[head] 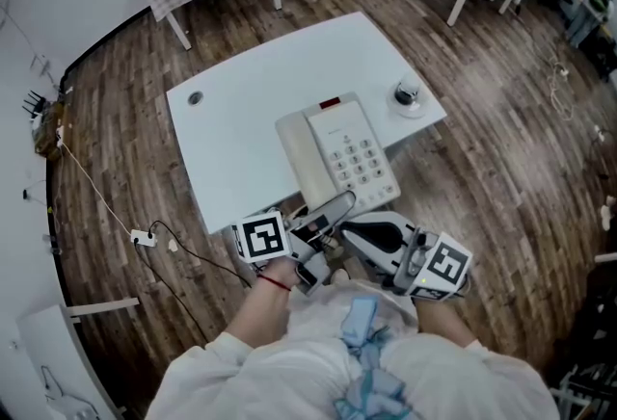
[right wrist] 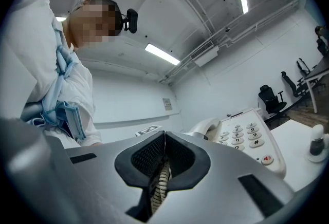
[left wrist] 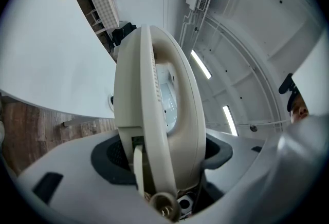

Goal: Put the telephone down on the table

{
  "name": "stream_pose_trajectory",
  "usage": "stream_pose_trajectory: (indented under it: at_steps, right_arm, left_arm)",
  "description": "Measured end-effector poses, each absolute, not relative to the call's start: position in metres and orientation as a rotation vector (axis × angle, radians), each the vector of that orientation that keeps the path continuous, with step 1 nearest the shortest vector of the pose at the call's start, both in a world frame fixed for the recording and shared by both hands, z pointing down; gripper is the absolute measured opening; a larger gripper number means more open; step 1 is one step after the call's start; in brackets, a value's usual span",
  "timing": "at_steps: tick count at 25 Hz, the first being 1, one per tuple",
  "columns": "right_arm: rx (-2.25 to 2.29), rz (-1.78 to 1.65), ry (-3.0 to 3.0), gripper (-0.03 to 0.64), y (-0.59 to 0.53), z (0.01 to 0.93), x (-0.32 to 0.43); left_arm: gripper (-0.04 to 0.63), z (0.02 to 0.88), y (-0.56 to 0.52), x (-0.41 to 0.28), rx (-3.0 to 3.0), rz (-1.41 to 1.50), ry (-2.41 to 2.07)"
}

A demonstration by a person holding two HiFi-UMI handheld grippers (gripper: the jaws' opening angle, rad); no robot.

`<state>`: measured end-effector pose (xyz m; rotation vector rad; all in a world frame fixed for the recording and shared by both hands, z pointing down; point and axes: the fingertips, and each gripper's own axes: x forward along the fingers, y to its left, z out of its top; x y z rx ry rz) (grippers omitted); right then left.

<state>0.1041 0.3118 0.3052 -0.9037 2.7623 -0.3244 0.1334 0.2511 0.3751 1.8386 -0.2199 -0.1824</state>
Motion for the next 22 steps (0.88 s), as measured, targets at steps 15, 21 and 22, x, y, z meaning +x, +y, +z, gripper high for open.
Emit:
stream_pose_trajectory:
  at_steps: [15, 21, 22]
  right_arm:
    - [-0.876, -0.356, 2.777, 0.034, 0.283, 0.309, 0.089]
    - [-0.860, -0.375, 2.780, 0.034, 0.251, 0.309, 0.069]
    - [-0.856, -0.379, 2.780, 0.034, 0.245, 0.309, 0.066]
  left_arm:
    - [0.316, 0.380, 0.224, 0.115, 1.808, -0.222, -0.235]
    - [0.316, 0.385, 0.195, 0.094, 1.790, -0.216, -0.251]
    - [0.316, 0.386, 0.190, 0.092, 1.790, -0.215, -0.251]
